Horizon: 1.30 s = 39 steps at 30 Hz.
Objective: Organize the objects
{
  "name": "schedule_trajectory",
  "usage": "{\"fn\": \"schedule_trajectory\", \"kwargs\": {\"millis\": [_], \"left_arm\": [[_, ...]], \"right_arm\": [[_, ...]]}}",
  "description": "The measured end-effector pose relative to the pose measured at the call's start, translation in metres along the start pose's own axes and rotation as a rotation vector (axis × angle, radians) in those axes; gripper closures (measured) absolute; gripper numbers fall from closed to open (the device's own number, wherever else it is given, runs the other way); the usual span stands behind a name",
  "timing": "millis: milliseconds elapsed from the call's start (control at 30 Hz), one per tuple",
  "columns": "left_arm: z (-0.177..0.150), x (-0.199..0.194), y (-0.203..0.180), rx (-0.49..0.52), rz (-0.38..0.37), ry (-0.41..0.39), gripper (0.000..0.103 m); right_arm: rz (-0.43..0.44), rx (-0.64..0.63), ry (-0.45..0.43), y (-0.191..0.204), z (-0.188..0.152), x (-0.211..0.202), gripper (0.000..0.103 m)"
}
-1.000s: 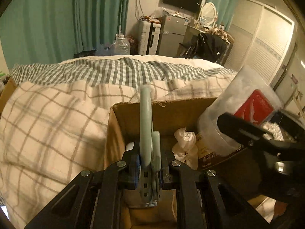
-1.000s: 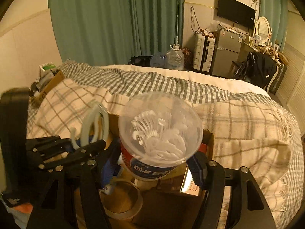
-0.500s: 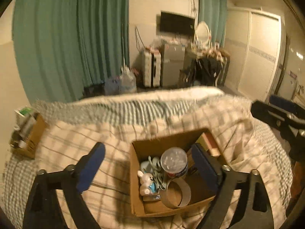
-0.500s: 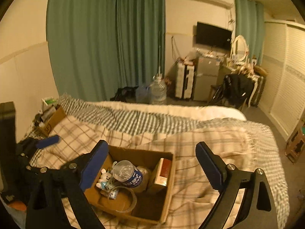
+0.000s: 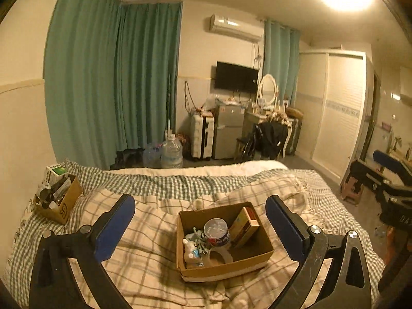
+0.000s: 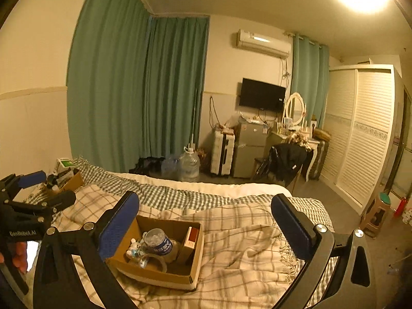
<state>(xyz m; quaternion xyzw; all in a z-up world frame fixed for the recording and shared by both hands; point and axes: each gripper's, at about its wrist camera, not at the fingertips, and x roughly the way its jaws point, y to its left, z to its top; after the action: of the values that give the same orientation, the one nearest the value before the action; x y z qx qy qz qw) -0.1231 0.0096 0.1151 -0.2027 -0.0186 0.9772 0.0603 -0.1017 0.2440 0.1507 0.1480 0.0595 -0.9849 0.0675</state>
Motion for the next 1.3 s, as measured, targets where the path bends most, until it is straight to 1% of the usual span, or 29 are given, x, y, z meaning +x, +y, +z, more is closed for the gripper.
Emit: {"fn": "schedule_trajectory", "kwargs": {"millis": [100,167,300,367,433,500,533,600,667,733,800,867,933,1033,1300], "left_arm": [[-0.013,-0.017,0.000,-0.014,0.021,-0.062,0.000],[-0.023,-0.022,0.000,-0.020,0.036,-0.083,0.000],[-0.049,-0.022,-0.002,-0.025,0.069,-0.112,0.000],[-0.065,-0.017,-0.003,-0.028,0.099,-0.126,0.000],[-0.082,-0.010,-0.005,-0.021,0.108,-0.124,0.000],[-0.099,-0.002,-0.006,-0.011,0.100,-0.099,0.000],[-0.108,0.003,-0.005,-0.015,0.116,-0.087,0.000],[-0.124,0.006,-0.005,-0.027,0.143,-0.091,0.000],[-0.135,0.010,-0.004,-0.026,0.134,-0.077,0.000],[-0.140,0.015,-0.005,-0.011,0.148,-0.054,0.000],[-0.141,0.016,-0.004,-0.019,0.148,-0.049,0.000],[-0.142,0.017,-0.002,-0.030,0.138,-0.049,0.000],[-0.143,0.017,-0.003,-0.032,0.145,-0.050,0.000],[-0.143,0.017,-0.003,-0.023,0.149,-0.044,0.000],[-0.144,0.020,-0.004,-0.028,0.150,-0.033,0.000]], "right_arm": [[-0.005,0.001,-0.020,0.002,-0.014,-0.016,0.000],[-0.008,0.006,-0.027,0.002,-0.026,-0.024,0.000],[-0.021,0.036,-0.014,0.001,-0.052,-0.020,0.000],[-0.020,0.044,-0.017,0.003,-0.068,-0.015,0.000],[-0.020,0.045,-0.021,0.004,-0.088,-0.006,0.000],[-0.023,0.044,-0.014,0.004,-0.107,0.008,0.000],[-0.032,0.040,-0.011,0.006,-0.116,0.015,0.000],[-0.062,0.036,0.003,0.008,-0.130,0.028,0.000],[-0.057,0.034,0.019,0.011,-0.140,0.039,0.000],[-0.052,0.009,0.018,0.017,-0.146,0.043,0.000],[-0.064,-0.016,0.016,0.022,-0.150,0.044,0.000],[-0.049,-0.010,0.016,0.022,-0.153,0.044,0.000],[-0.035,0.007,0.021,0.022,-0.153,0.043,0.000],[-0.045,0.017,0.023,0.020,-0.153,0.044,0.000],[-0.037,0.028,0.027,0.020,-0.153,0.044,0.000]]}}
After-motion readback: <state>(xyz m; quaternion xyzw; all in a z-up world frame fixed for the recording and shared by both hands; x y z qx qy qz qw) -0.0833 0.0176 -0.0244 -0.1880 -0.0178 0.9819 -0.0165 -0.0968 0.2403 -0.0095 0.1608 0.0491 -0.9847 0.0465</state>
